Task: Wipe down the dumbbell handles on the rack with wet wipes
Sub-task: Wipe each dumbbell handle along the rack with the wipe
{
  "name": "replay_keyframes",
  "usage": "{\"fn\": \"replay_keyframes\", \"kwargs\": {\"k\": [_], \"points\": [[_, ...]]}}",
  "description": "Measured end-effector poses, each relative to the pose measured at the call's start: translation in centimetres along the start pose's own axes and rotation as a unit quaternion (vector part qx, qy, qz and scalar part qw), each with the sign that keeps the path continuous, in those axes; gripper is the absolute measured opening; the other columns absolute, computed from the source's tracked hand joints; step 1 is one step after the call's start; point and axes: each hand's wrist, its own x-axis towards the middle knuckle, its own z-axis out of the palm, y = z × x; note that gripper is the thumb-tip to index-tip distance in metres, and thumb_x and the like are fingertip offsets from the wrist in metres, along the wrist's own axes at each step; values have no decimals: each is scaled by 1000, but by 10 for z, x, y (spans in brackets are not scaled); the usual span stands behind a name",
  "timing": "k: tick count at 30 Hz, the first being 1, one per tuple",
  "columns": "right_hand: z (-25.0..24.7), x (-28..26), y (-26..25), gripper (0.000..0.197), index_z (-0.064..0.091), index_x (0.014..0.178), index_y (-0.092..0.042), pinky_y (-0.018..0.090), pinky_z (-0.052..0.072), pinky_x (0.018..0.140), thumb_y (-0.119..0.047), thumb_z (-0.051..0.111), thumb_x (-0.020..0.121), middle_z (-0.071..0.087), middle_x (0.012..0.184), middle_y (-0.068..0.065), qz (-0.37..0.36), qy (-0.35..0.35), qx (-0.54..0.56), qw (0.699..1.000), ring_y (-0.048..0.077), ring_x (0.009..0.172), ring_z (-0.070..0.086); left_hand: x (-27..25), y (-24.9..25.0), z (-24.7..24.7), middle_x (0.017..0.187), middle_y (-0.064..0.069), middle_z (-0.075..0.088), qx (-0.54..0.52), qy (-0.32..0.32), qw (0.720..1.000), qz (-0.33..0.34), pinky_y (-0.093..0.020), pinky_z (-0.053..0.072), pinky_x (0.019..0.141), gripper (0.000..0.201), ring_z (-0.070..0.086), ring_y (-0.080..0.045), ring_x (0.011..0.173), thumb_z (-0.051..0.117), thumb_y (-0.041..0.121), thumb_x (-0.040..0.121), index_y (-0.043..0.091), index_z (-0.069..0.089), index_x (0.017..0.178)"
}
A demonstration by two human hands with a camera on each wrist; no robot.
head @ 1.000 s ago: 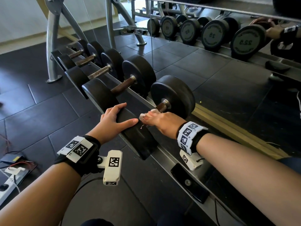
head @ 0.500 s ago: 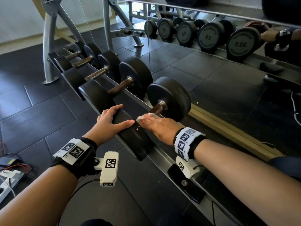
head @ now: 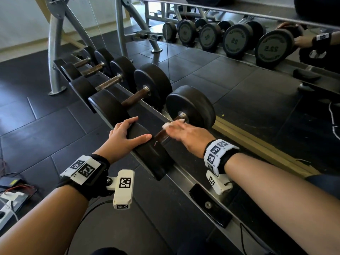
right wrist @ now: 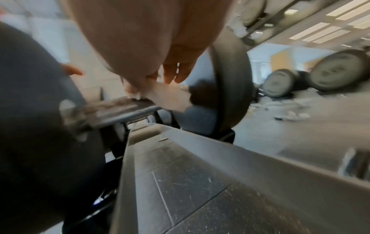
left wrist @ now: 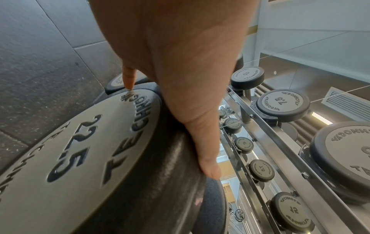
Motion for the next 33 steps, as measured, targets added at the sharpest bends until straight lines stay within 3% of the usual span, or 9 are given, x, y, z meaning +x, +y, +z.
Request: {"fn": "replay_keyframes", "kwargs": {"k": [2, 5, 7, 10, 14, 20, 25, 30, 33], "points": [[5, -1, 0, 70, 24, 153, -28, 36, 24, 119, 0, 51, 95, 27, 160, -2, 30, 7, 10, 999, 19, 148, 23, 0, -1, 0, 147, 3, 29, 1, 2, 1000, 0, -48, 32, 111, 98, 27, -24, 136, 63, 74, 61, 43, 29, 147], [12, -4, -13, 71, 34, 148, -24, 25, 9, 108, 3, 60, 87, 41, 151, 5, -43, 43, -3, 998, 22, 141, 37, -1, -1, 1, 145, 3, 31, 0, 9, 1000, 3, -47, 32, 110, 98, 27, -23, 136, 63, 75, 59, 44, 30, 147], [13, -4, -14, 71, 30, 150, -28, 20, -6, 110, 0, 57, 90, 34, 156, 2, -81, 16, -21, 996, 18, 146, 27, 0, 0, 1, 144, 3, 32, -2, 12, 1000, 2, -46, 32, 111, 98, 27, -23, 136, 63, 74, 59, 44, 30, 147], [8, -1, -2, 76, 22, 151, -37, 31, 6, 119, -1, 53, 93, 23, 161, -1, -64, -12, -35, 997, 17, 149, 17, 0, 0, 1, 145, 3, 31, -3, 10, 1000, 3, -47, 32, 111, 98, 27, -24, 136, 64, 73, 60, 44, 30, 147], [6, -1, 3, 74, 19, 154, -28, 36, 16, 122, 6, 44, 93, 22, 162, -2, 41, -2, 13, 999, 18, 151, 13, 0, 0, 1, 145, 4, 31, -5, 8, 1000, 4, -47, 31, 111, 96, 27, -23, 136, 64, 72, 61, 44, 30, 147], [15, -2, -19, 78, 24, 147, -36, 34, 26, 109, 1, 56, 86, 38, 152, 2, -78, 6, 25, 997, 23, 141, 37, -1, 1, 1, 147, 2, 30, -4, 4, 1000, 1, -49, 33, 111, 98, 28, -25, 136, 63, 72, 60, 43, 29, 147], [12, -2, 2, 70, 21, 153, -38, 35, 10, 117, -1, 44, 98, 23, 162, 0, 69, 6, 31, 997, 23, 149, 17, -2, 3, 0, 147, 3, 30, -9, 1, 1000, 1, -49, 33, 112, 99, 28, -25, 136, 63, 72, 59, 42, 29, 147], [16, -6, -22, 75, 29, 149, -30, 35, 22, 113, 2, 56, 87, 39, 153, 5, -59, 6, 29, 998, 22, 144, 33, -4, 4, 1, 147, 2, 30, -9, 8, 1000, 0, -48, 32, 111, 100, 27, -25, 137, 62, 73, 58, 42, 30, 146], [2, -4, -7, 74, 26, 149, -37, 43, 35, 111, 2, 52, 91, 30, 159, 4, 34, 13, 23, 999, 23, 144, 33, -3, 3, 1, 147, 1, 30, -10, 10, 1000, 2, -48, 32, 111, 97, 27, -25, 136, 63, 71, 60, 42, 30, 146]]}}
